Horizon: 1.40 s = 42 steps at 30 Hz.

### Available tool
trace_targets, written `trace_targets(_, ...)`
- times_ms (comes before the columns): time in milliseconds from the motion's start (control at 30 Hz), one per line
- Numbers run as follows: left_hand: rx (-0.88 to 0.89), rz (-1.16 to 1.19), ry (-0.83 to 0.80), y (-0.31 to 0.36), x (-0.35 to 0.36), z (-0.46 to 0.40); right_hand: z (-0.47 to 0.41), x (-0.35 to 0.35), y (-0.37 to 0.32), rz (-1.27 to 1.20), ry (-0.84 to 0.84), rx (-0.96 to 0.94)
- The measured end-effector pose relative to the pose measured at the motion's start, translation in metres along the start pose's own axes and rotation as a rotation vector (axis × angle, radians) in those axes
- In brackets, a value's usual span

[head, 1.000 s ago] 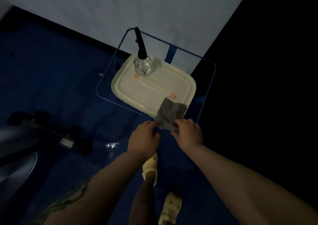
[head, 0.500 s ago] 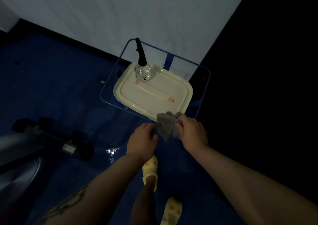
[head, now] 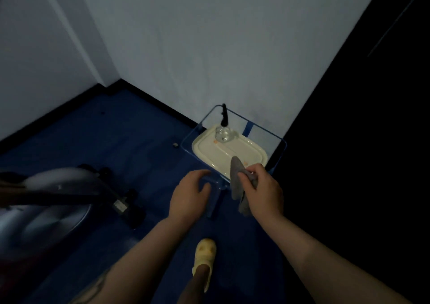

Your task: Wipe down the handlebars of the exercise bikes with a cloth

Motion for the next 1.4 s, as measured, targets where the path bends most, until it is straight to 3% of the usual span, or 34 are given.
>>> trace_targets(433, -0.23, 0.121, 0.441, -0.13, -0.14, 0.231, 0.088, 0.138, -0.192, -0.168, -0.203, -0.311)
trace_targets(667, -0.239, 0.119, 0.552, -0.183, -0.236, 0.312, 0.118, 0.204, -0.315, -0.224, -0.225, -0.46)
trace_targets(1000, -0.061, 0.055, 0.55, -0.226, -0.378, 0.357, 0.13, 0.263, -0.422, -0.488, -0.119, -0.423)
trace_targets(1400, 0.034, 0.132, 0.648, -0.241, -0.476, 0.324, 0.07, 0.294, -0.504, -0.62, -0.123, -0.441)
Point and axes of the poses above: each hand's wrist, its own z-axis away from the middle knuckle, its own x-axis out of the palm, y = z × x, the point moved 10 cm from there along -z, towards the middle knuckle, and after that the axes turned 15 degrees about -y, right-handed, at the moved point
